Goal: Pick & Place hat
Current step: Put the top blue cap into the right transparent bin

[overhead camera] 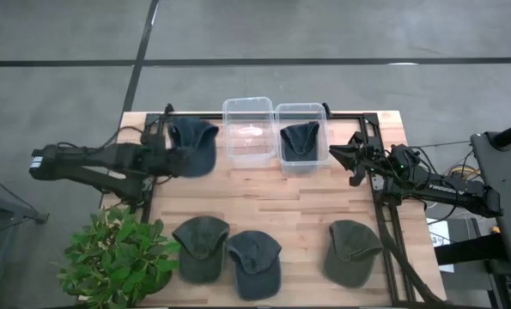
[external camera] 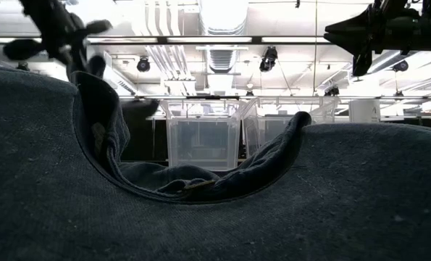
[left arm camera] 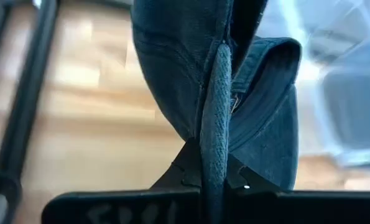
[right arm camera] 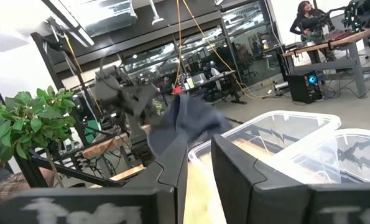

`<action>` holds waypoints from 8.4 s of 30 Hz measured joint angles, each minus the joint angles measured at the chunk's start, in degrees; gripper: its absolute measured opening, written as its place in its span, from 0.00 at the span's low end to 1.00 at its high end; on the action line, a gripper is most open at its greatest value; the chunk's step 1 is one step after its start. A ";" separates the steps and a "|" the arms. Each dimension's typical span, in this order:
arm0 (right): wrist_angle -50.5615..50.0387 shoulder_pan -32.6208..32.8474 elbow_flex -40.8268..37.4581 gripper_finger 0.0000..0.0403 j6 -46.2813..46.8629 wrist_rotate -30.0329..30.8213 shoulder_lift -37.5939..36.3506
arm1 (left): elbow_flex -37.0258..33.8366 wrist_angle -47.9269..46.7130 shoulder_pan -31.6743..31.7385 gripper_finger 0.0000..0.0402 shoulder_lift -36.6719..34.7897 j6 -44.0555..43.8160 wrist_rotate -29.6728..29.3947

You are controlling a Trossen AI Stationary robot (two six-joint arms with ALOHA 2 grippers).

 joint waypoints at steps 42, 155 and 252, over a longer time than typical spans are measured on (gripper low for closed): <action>-0.22 0.00 0.00 0.16 -0.46 0.01 0.02 | -24.98 115.21 0.65 0.01 -4.18 72.86 24.61; -28.22 -0.76 58.83 0.04 -17.00 6.17 57.23 | 5.13 94.12 5.15 0.06 26.17 85.86 0.67; -70.22 -18.99 52.37 0.26 12.81 -5.11 53.27 | -2.41 41.16 5.57 0.14 4.38 60.98 -14.78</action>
